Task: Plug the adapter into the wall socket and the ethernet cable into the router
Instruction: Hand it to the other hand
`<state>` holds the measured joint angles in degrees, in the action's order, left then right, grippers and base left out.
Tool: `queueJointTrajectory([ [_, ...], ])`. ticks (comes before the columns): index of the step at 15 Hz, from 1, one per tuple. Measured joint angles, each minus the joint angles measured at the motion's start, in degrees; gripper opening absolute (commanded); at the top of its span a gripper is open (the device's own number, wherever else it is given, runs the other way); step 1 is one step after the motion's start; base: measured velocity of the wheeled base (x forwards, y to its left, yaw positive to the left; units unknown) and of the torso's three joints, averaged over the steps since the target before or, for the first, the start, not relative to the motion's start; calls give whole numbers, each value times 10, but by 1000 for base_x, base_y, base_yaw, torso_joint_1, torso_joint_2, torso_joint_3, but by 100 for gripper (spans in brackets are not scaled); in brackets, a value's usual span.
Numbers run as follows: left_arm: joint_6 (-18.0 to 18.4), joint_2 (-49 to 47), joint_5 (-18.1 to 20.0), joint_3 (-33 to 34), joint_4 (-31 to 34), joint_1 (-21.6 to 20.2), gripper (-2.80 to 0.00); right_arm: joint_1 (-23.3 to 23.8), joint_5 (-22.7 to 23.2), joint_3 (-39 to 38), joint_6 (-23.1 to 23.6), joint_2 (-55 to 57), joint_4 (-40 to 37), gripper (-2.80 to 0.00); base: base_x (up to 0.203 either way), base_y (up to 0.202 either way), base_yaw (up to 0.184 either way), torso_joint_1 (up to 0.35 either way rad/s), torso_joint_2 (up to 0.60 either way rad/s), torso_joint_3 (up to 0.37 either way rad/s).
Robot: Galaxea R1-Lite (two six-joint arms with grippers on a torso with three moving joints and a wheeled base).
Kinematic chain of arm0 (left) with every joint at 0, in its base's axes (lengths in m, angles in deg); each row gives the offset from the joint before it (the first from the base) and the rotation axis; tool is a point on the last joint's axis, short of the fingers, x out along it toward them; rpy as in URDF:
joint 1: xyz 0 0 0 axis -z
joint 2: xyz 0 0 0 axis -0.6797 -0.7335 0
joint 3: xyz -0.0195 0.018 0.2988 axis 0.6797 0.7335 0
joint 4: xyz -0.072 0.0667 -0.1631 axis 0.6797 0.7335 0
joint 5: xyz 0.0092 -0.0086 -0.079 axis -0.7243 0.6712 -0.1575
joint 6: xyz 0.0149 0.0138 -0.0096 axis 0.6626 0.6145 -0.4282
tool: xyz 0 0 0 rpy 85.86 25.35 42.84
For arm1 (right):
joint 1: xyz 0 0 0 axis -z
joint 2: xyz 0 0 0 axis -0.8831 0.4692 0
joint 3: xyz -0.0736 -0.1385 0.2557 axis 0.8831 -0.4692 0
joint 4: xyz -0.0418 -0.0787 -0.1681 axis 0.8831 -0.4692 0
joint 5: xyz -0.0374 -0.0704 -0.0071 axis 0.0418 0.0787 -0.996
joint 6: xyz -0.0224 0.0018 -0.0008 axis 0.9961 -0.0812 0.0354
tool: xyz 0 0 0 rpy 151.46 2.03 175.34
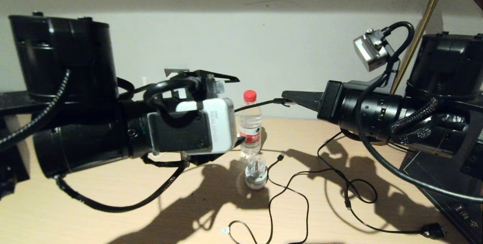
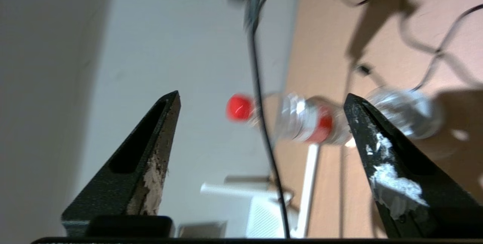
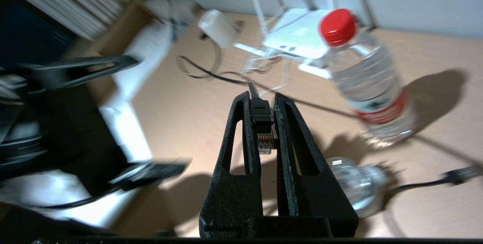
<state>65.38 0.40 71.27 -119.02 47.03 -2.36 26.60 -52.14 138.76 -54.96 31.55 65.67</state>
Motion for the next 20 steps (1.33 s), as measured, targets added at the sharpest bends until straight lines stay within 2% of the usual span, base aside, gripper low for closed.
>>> queueJointTrajectory([
  [2,0,3,24,10,-53,-7,0,6,1,20,-66,-8,-34,-280,0,0,0,0,0,0],
  [5,0,-26,98,20,-153,-31,0,8,16,65,-180,-13,-112,-280,0,0,0,0,0,0],
  [9,0,-76,257,17,-274,-76,0,43,140,137,-320,-12,-172,-280,0,0,0,0,0,0],
  [11,1,-89,291,13,-291,-89,0,68,208,162,-390,-7,-186,-280,0,0,0,0,0,0],
  [13,12,-99,317,4,-303,-89,0,82,249,170,-408,2,-189,-280,0,0,0,0,0,0],
  [16,18,-105,350,-4,-317,-89,0,102,274,198,-409,12,-221,-280,0,0,0,0,0,0],
  [18,18,-109,352,-11,-334,-80,0,119,315,233,-410,18,-268,-280,0,0,0,0,0,0],
  [20,18,-116,351,-19,-337,-75,0,127,330,263,-412,28,-290,-280,0,0,0,0,0,0],
])
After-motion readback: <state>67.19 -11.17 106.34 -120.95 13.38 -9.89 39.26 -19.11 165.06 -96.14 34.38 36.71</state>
